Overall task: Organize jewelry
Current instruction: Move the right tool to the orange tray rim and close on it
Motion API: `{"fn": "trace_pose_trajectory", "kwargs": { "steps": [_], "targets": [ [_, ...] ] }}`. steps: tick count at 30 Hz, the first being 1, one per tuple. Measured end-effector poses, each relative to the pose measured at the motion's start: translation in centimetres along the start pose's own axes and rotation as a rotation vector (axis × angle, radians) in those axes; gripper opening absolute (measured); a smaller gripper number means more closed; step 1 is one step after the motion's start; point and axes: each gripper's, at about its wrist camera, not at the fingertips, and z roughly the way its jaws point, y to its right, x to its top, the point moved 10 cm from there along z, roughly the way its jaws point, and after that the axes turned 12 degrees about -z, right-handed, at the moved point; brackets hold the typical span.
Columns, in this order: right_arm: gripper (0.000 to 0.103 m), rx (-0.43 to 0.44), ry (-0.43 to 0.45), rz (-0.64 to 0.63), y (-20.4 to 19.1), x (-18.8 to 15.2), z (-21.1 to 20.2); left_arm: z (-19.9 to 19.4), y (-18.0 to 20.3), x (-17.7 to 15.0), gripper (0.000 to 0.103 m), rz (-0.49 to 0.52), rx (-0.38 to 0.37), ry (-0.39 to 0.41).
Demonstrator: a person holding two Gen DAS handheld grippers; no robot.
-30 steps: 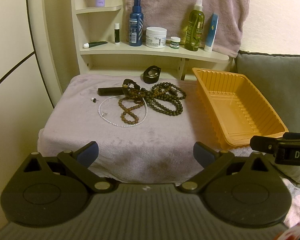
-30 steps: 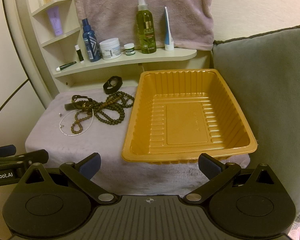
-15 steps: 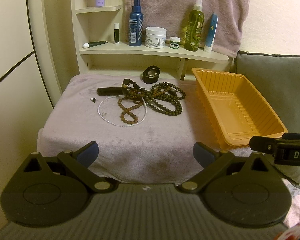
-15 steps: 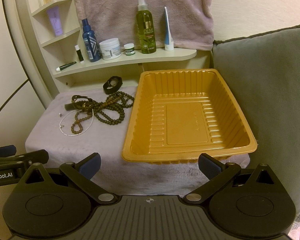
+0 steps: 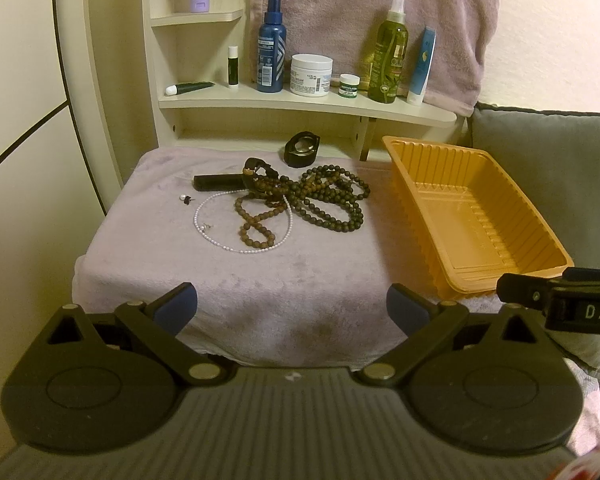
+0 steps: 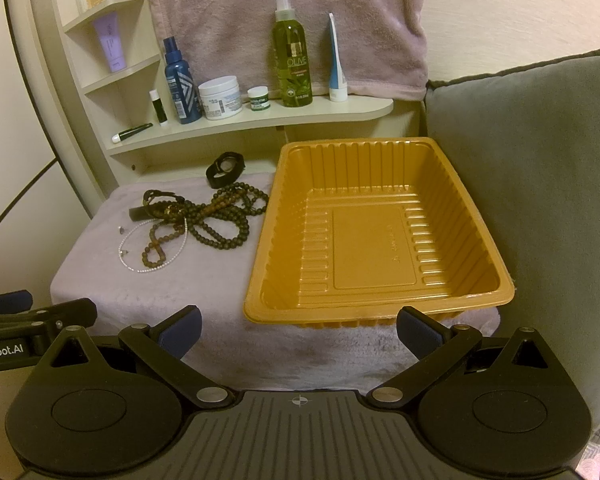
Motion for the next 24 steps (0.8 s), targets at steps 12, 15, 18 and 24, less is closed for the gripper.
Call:
{"fn": "trace_pose_trajectory", "kwargs": {
  "steps": [12,15,18,24],
  "targets": [
    [0.103,-0.007,0.010,0.005,0.2,0.2,-0.2,-0.1,0.2,0.1,0.100,-0.013,-0.013,0.008],
    [0.103,-0.027,0.042,0.018,0.9,0.6,-0.7,-0.1,0.4,0.4,0.100,-0.025,-0.036,0.017],
    [0.103,-0.068,0.083,0.021,2.1,1.1,-1.2,0.1,0.1,1.0,0.100,-0.035,-0.051,0.032],
    [0.102,-0.177,0.122,0.031,6.1,1.2,-1.5,1.3,-0.3,2.0,0.100,-0.086,-0.074,0.044]
  ]
}}
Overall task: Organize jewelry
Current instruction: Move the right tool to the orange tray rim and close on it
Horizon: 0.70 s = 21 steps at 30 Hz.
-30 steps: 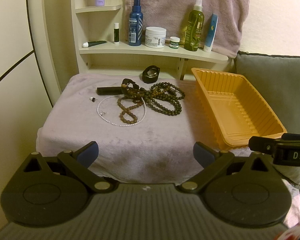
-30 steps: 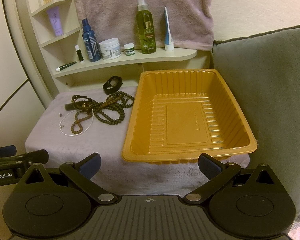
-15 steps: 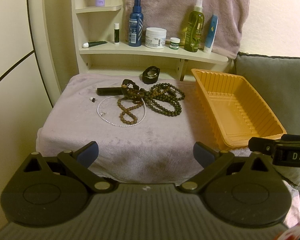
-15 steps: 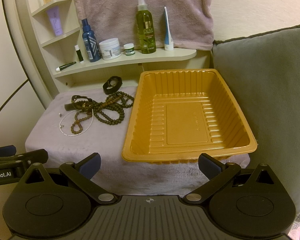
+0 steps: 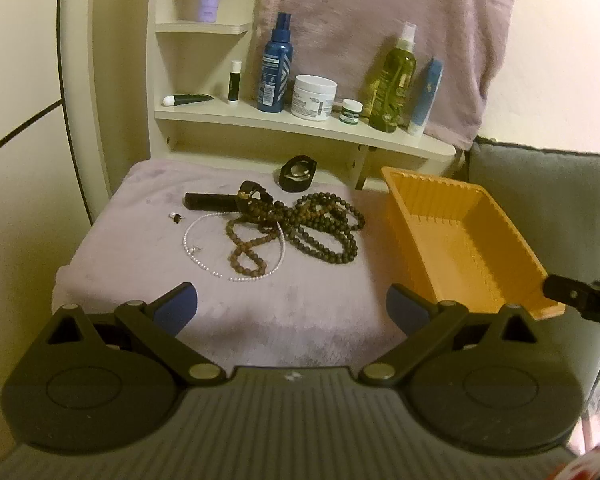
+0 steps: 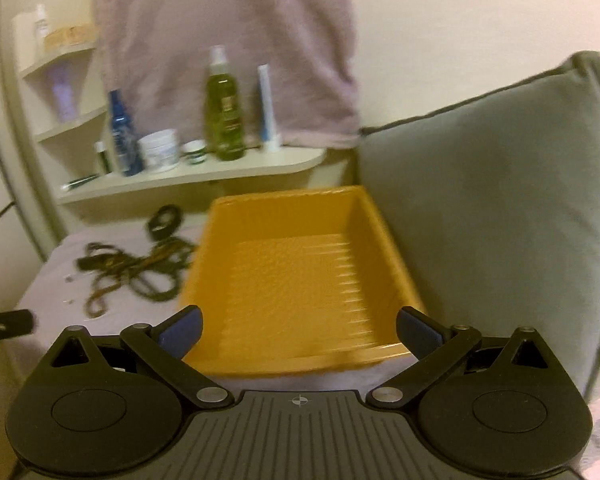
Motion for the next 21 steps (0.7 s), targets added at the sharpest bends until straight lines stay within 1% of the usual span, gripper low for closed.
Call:
{"fn": "trace_pose_trajectory", "kwargs": {
  "steps": [3,7,9,14,16,18,21],
  "targets": [
    [0.102,-0.054,-0.007,0.003,2.3,-0.4,0.6,0.5,0.0,0.4,0.100,-0.002,-0.011,0.014],
    [0.101,-0.090,-0.018,0.018,5.0,-1.2,1.4,1.2,0.6,1.0,0.100,0.012,-0.024,0.046],
    [0.086,-0.093,-0.022,0.023,6.0,-1.6,2.0,1.5,0.9,1.2,0.099,0.025,-0.027,0.059],
    [0.080,-0.087,-0.034,0.031,7.2,-2.1,3.9,2.6,1.7,1.1,0.099,0.052,-0.034,0.049],
    [0.074,-0.083,-0.047,0.031,7.6,-2.4,4.8,3.0,1.9,0.9,0.097,0.066,-0.028,0.040],
    [0.065,-0.063,-0.055,0.033,7.7,-2.6,5.7,3.4,2.0,0.8,0.097,0.066,-0.031,0.034],
    [0.058,-0.054,-0.067,0.025,8.0,-3.1,6.9,3.8,2.4,0.6,0.097,0.070,-0.031,0.035]
  ]
}}
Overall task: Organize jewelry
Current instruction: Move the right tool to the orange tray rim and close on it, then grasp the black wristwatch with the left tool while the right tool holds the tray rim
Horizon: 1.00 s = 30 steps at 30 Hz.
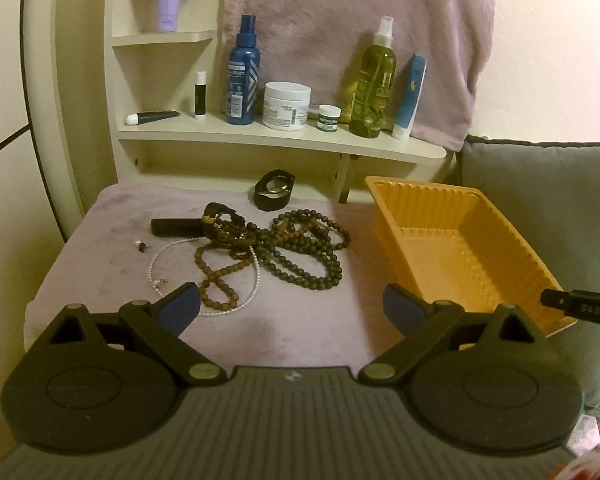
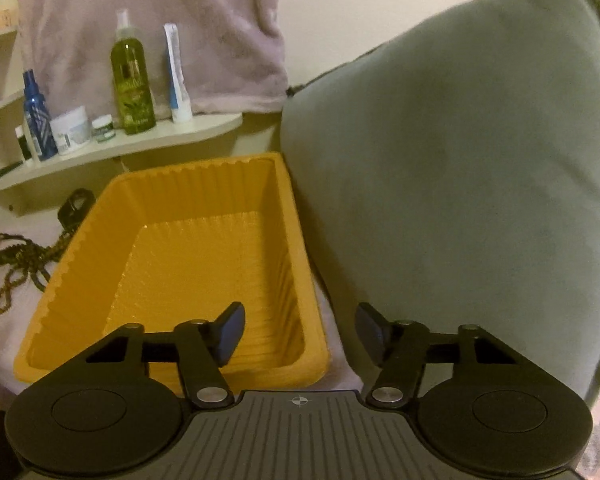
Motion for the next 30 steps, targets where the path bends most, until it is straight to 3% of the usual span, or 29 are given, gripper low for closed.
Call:
{"fn": "trace_pose_trajectory", "kwargs": {
  "steps": [13,23,30],
  "targets": [
    [0.034,0.085,-0.045,0.081,0.2,-0.7,2.7,1.7,0.3,-0.2,0.097,-0.012,0.010,-0.020],
    [0.010,0.078,-0.047,0.093,0.1,-0.3,2.7,2.1,0.0,-0.3,0.097,-0.005,0.015,-0.012],
    [0.005,0.057,-0.015,0.049,-0.9,1.7,1.1,2.4,-1.9,0.1,0.094,-0.005,0.039,0.010]
  ]
}}
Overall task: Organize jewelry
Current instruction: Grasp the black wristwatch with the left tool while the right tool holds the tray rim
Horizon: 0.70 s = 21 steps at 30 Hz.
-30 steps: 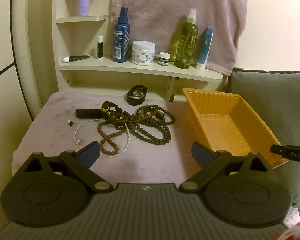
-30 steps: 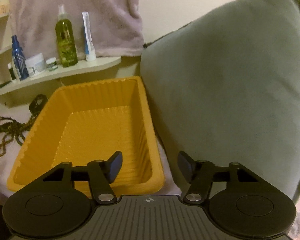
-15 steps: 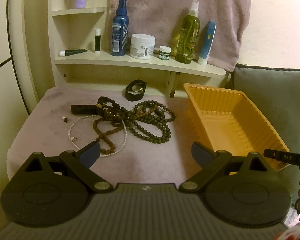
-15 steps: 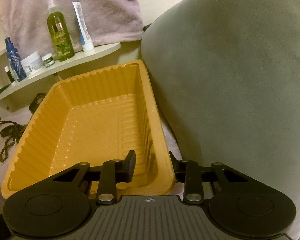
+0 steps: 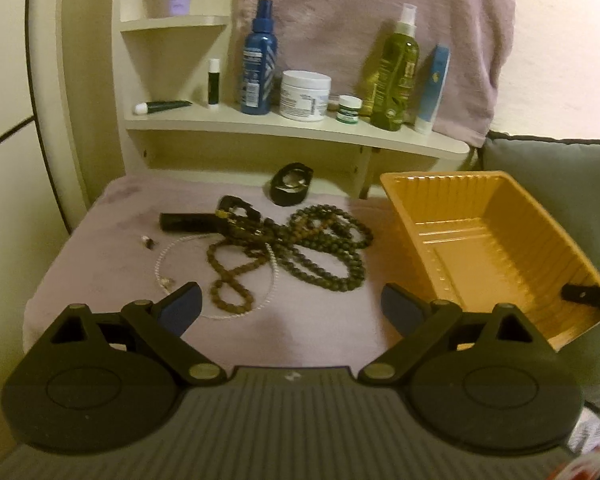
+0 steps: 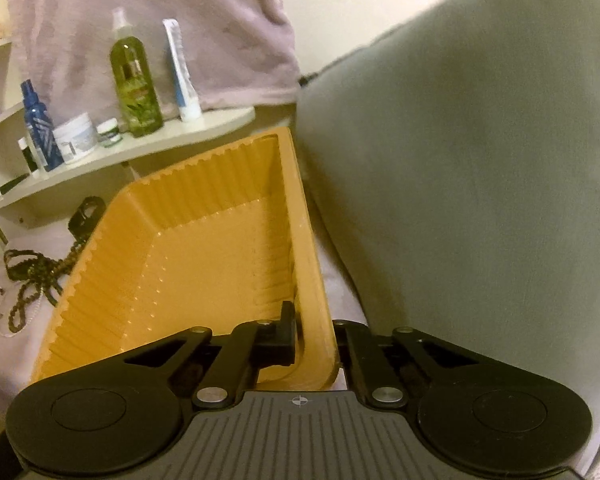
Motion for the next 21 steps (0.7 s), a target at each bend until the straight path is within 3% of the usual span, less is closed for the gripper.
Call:
{"fn": "trace_pose_trajectory", "kwargs": {
  "steps": [8,12,21],
  "targets": [
    [0.004,-0.054,0.014,-0.061,-2.0,1.5,-1.5,1.9,-3.7,0.4,0.079,0.030,0.034,0.010],
    [0.004,-0.073,0.002,-0.082,-2.4,1.7,-1.7,3.3,-5.1,0.6,0.066,0.055,0.040,0.006],
    [0.004,-0.108,-0.013,-0.118,-2.9,2.7,-1.7,7.3,-5.0,2.7,0.049,0.084,-0.032,0.004]
  ]
}}
